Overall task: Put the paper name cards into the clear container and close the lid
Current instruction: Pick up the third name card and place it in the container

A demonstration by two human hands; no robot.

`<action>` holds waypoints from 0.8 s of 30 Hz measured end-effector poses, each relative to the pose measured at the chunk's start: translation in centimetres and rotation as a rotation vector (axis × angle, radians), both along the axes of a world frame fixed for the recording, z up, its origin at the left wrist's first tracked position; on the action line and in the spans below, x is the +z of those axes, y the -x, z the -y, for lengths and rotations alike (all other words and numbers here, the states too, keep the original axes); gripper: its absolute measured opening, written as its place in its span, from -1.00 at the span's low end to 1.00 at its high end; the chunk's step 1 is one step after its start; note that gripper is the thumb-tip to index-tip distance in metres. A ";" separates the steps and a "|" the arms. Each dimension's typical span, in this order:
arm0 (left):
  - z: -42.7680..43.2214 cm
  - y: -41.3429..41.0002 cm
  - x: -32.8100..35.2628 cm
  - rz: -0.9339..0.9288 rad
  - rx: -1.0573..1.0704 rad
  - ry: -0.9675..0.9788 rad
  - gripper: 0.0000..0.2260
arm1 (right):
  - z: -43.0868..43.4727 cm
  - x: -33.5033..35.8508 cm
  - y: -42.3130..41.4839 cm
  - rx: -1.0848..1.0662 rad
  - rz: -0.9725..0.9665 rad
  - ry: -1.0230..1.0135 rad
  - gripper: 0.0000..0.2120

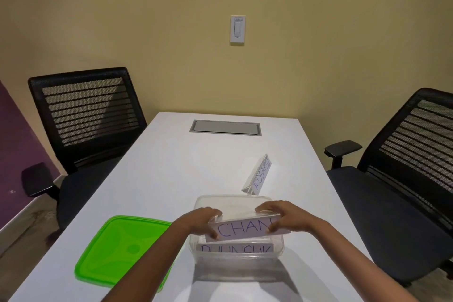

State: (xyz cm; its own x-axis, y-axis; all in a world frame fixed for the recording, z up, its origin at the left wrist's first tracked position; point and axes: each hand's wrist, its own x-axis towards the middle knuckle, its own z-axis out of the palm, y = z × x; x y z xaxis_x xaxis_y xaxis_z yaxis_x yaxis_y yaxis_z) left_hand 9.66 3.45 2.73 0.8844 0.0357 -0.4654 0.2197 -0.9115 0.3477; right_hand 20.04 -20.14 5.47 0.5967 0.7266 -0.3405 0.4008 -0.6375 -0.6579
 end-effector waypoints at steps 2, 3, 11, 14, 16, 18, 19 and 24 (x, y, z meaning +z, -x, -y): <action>0.1 -0.2 -0.7 -0.017 0.004 -0.044 -0.45 | -0.6 -0.3 -0.2 0.064 0.083 0.082 -0.46; 0.1 -0.3 -1.0 -0.024 0.008 -0.071 -0.47 | -1.0 -0.6 -0.2 0.102 0.131 0.132 -0.45; 0.4 -0.8 -3.5 -0.129 -0.025 -0.267 -0.53 | -4.6 -3.4 0.2 0.289 0.287 0.435 -0.41; 0.8 -0.9 -4.2 -0.176 -0.058 -0.323 -0.53 | -5.3 -4.9 0.5 0.313 0.285 0.492 -0.43; 1.1 -0.9 -4.6 -0.199 -0.081 -0.351 -0.56 | -5.5 -5.8 0.6 0.316 0.275 0.517 -0.44; 1.3 -1.1 -4.9 -0.217 -0.103 -0.370 -0.59 | -5.6 -6.6 0.6 0.313 0.264 0.529 -0.44; 1.4 -1.1 -5.1 -0.221 -0.111 -0.381 -0.61 | -5.6 -6.9 0.7 0.312 0.264 0.531 -0.44; 1.5 -1.1 -5.9 -0.222 -0.119 -0.412 -0.62 | -5.7 -8.3 0.8 0.300 0.258 0.543 -0.47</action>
